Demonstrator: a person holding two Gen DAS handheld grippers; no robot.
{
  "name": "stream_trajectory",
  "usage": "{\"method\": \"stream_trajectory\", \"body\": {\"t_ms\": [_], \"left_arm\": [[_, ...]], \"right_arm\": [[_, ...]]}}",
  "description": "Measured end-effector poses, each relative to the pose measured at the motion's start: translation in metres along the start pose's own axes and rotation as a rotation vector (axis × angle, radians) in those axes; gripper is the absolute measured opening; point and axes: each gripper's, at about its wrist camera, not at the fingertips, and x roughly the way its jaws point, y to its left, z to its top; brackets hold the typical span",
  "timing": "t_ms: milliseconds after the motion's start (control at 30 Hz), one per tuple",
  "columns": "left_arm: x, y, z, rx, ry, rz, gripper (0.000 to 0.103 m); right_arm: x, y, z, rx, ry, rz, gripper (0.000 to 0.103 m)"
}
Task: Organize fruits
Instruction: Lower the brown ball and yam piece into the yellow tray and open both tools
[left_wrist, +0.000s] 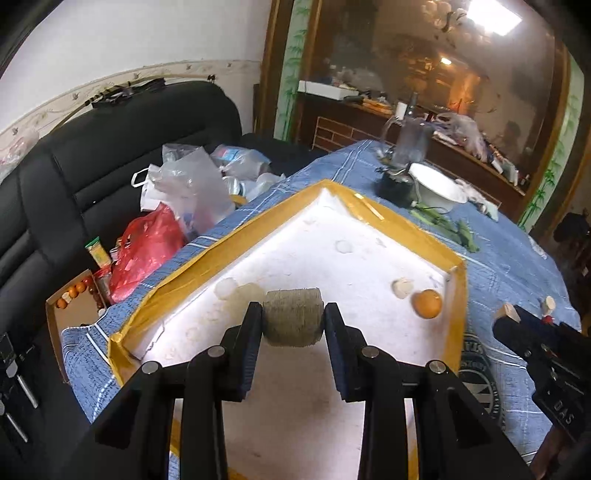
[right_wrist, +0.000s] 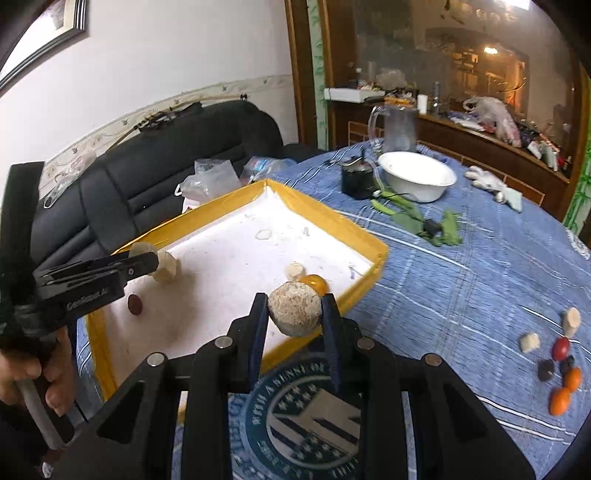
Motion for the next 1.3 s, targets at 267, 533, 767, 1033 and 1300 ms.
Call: {"method": "stream_trajectory", "body": {"t_ms": [267, 533, 767, 1033, 1300], "left_arm": [[0.013, 0.01, -0.002, -0.022, 0.031, 0.049, 0.033], [0.02, 0.014, -0.002, -0.026, 0.055, 0.07, 0.033], [0.019, 0.016, -0.003, -0.034, 0.054, 0.069, 0.033], [0.014, 0.025, -0.007, -0.083, 0.036, 0.075, 0.034], [0.006, 0.036, -0.016, -0.137, 0.043, 0.087, 0.064]], "right_arm": [[0.046, 0.015, 0.005, -0.032, 0.081, 0.019, 0.031], [0.066, 0.014, 0.003, -0.038, 0.123, 0.02, 0.031], [0.073, 0.013, -0.001, -0.039, 0.14, 0.018, 0.031], [0.072, 0.015, -0.002, -0.051, 0.145, 0.023, 0.032], [0.066, 0.021, -0.005, -0.066, 0.139, 0.029, 0.045]]}}
